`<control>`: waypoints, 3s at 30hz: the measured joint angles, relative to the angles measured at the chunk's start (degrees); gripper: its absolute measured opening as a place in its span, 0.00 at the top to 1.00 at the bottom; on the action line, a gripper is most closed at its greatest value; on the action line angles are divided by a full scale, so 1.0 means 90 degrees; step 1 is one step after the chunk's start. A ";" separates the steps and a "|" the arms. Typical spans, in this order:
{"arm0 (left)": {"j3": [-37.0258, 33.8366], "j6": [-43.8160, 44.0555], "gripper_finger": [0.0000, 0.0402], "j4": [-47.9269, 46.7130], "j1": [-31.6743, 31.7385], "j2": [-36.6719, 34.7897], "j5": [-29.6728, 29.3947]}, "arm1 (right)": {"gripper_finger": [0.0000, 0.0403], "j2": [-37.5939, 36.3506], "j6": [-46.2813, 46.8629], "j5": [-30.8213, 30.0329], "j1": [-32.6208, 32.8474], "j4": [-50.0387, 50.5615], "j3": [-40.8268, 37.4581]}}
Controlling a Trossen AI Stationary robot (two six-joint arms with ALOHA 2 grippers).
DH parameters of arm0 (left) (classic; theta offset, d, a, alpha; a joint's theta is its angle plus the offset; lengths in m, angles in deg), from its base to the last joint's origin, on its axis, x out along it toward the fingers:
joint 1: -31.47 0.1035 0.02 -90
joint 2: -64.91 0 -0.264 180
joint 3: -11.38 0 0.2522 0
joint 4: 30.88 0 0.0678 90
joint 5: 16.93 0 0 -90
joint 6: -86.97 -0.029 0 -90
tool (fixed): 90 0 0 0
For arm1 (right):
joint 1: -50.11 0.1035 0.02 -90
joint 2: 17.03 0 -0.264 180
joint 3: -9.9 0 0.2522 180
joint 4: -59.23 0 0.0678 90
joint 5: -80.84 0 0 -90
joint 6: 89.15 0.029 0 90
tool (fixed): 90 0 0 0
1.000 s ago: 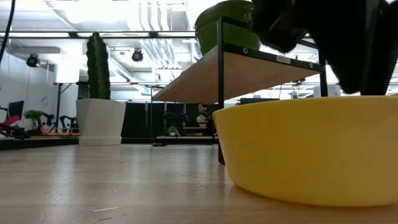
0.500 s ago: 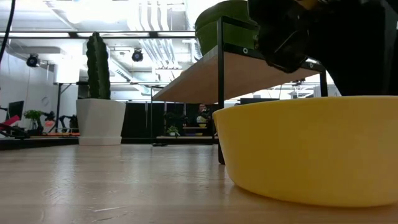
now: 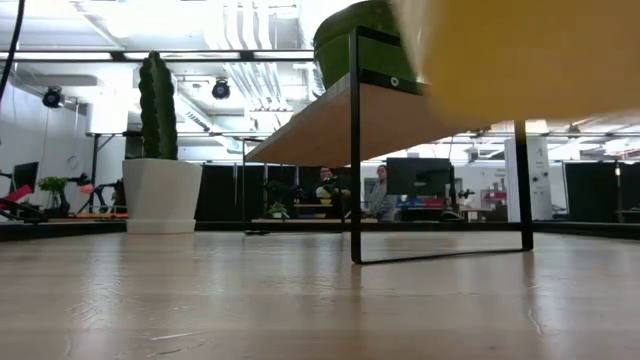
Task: Pick & Place Mini bowls
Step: Stack the right yellow bowl on the other yellow bowl on the shelf
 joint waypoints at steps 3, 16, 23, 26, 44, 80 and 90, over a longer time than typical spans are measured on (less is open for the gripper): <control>0.0000 -0.0003 0.77 0.0000 0.0000 0.0000 0.0000 | 0.98 -0.0461 0.0047 -0.0126 0.0002 0.0415 0.0180; 0.0000 -0.0033 0.77 0.0001 -0.0001 0.0000 0.0000 | 0.98 -0.2903 0.0456 -0.2103 -0.0131 0.0979 0.0366; -0.0001 -0.0033 0.77 0.0000 -0.0002 0.0000 0.0000 | 0.98 -0.3904 -0.0046 -0.4194 -0.0811 0.1155 0.0320; -0.0005 -0.0035 0.77 0.0000 -0.0002 0.0002 0.0000 | 0.98 -0.4160 -0.0462 -0.4601 -0.1320 0.1154 0.0318; -0.0216 0.0054 0.77 -0.0258 -0.0001 0.0001 0.0000 | 0.98 -0.3251 -0.3021 -0.2254 -0.4895 0.0627 0.1004; -0.0296 0.0140 0.77 -0.0719 -0.0002 -0.0019 0.0000 | 0.98 0.1290 -0.5119 -0.0643 -0.6385 0.4080 0.5379; -0.0299 0.0094 0.77 -0.0714 -0.0002 -0.0019 0.0000 | 0.91 0.1315 -0.5205 -0.0838 -0.6397 0.4083 0.5374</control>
